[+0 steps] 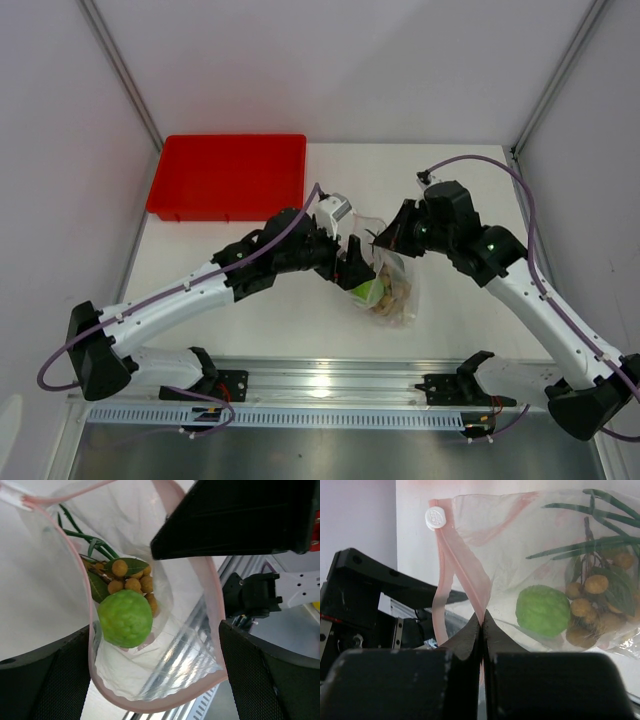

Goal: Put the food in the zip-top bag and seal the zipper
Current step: Place the fake fruit in the zipper food storage bag, then zip the zipper food storage bag at the center of the board.

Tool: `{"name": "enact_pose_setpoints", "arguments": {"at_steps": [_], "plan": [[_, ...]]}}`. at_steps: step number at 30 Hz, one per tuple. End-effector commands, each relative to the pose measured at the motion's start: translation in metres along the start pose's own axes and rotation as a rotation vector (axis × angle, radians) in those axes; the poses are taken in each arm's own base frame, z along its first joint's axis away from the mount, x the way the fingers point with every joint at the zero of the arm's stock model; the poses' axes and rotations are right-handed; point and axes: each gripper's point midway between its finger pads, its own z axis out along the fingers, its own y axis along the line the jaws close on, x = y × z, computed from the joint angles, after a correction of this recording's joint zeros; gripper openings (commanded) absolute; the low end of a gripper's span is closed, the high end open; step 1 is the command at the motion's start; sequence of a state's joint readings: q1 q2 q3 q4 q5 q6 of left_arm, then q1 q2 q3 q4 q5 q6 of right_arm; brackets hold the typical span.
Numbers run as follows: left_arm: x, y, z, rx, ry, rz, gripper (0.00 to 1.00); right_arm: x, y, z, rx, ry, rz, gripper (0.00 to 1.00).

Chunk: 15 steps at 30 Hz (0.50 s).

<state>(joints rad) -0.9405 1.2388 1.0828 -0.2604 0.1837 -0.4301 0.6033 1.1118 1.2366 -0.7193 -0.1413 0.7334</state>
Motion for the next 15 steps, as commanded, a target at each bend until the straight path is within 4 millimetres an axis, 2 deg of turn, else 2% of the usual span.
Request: {"name": "enact_pose_setpoints", "arguments": {"at_steps": [1,3,7,14,15], "plan": [[-0.026,-0.035,-0.003,0.132,-0.071,-0.033,1.0,-0.023,0.014,0.002,-0.007,-0.093,0.05,0.0],[-0.034,-0.044,-0.006,0.175,-0.108,-0.033,0.99,-0.023,0.015,0.005,0.0,-0.095,0.044,0.0],[-0.034,-0.048,-0.009,0.202,-0.122,-0.039,0.99,-0.017,0.016,0.017,0.017,-0.08,0.029,0.0],[-0.023,-0.039,0.0,0.128,-0.071,-0.035,1.0,-0.017,0.028,0.017,-0.011,-0.098,0.065,0.0],[-0.027,-0.037,0.002,0.101,-0.079,-0.03,0.99,-0.018,0.029,0.016,-0.014,-0.103,0.071,0.0]]}}
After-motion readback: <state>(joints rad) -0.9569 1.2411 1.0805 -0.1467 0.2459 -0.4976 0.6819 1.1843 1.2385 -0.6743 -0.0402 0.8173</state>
